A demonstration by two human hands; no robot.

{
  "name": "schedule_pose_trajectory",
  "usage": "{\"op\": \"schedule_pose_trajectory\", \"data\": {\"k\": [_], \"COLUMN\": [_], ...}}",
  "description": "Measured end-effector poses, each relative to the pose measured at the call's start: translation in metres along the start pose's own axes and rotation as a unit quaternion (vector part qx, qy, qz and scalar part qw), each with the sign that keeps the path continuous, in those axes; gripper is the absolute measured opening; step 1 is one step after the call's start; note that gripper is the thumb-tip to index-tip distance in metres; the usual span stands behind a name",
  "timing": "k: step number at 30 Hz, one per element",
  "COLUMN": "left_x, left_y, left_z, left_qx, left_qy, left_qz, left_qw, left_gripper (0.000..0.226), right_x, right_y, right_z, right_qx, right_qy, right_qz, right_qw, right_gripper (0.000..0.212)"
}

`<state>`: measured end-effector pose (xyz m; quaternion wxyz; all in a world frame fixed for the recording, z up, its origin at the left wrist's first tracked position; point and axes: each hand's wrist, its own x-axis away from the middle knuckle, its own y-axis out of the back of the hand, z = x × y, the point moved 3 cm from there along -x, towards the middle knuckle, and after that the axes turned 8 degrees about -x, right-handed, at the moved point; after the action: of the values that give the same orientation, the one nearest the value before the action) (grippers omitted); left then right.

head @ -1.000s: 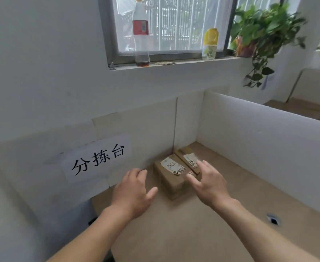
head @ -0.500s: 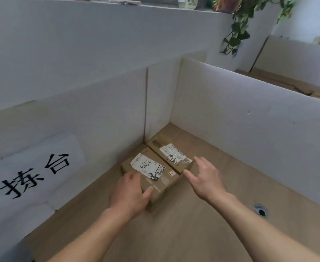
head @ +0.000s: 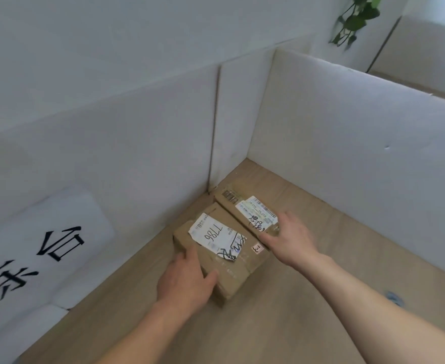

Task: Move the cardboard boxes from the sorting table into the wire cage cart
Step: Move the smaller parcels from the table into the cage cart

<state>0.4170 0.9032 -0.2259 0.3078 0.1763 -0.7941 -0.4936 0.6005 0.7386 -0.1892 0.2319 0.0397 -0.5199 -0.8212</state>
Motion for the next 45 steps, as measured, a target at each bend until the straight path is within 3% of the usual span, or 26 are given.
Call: {"op": "schedule_pose_trajectory", "data": {"k": [9,17,23,29,31,39,41,43,45], "left_x": [-0.020,-0.029,-0.025,-0.009,-0.001,0.051,0.060,0.069,0.075], "left_y": [-0.012,-0.015,-0.021,-0.043,-0.048,-0.067,-0.068,-0.068,-0.071], "left_z": [0.002,-0.001,0.001,0.010,0.012,0.021,0.023,0.024,0.028], "left_qx": [0.044,0.139,0.246,0.255,0.269,0.437,0.441,0.434,0.448], "left_qy": [-0.016,-0.040,-0.003,0.042,0.043,0.103,0.106,0.105,0.107], "left_qz": [0.001,0.040,0.060,0.075,0.081,0.175,0.171,0.169,0.160], "left_qw": [0.999,0.989,0.967,0.963,0.959,0.877,0.875,0.879,0.873], "left_gripper": [0.078,0.080,0.089,0.050,0.048,0.066,0.080,0.089,0.084], "right_x": [-0.024,-0.017,0.018,0.061,0.073,0.120,0.127,0.134,0.141], "right_y": [-0.014,-0.013,-0.018,-0.017,-0.018,-0.023,-0.027,-0.031,-0.034], "right_z": [-0.004,-0.024,-0.040,-0.051,-0.055,-0.070,-0.078,-0.089,-0.098], "right_qx": [0.011,0.049,0.071,0.080,0.081,0.026,-0.039,-0.144,-0.268], "right_qy": [-0.041,-0.098,-0.140,-0.172,-0.177,-0.193,-0.202,-0.199,-0.190], "right_qz": [0.067,0.034,0.051,0.055,0.053,0.064,0.068,0.062,0.038], "right_qw": [0.997,0.993,0.986,0.980,0.979,0.979,0.976,0.967,0.944], "right_gripper": [0.093,0.114,0.114,0.125,0.125,0.144,0.127,0.091,0.048]}}
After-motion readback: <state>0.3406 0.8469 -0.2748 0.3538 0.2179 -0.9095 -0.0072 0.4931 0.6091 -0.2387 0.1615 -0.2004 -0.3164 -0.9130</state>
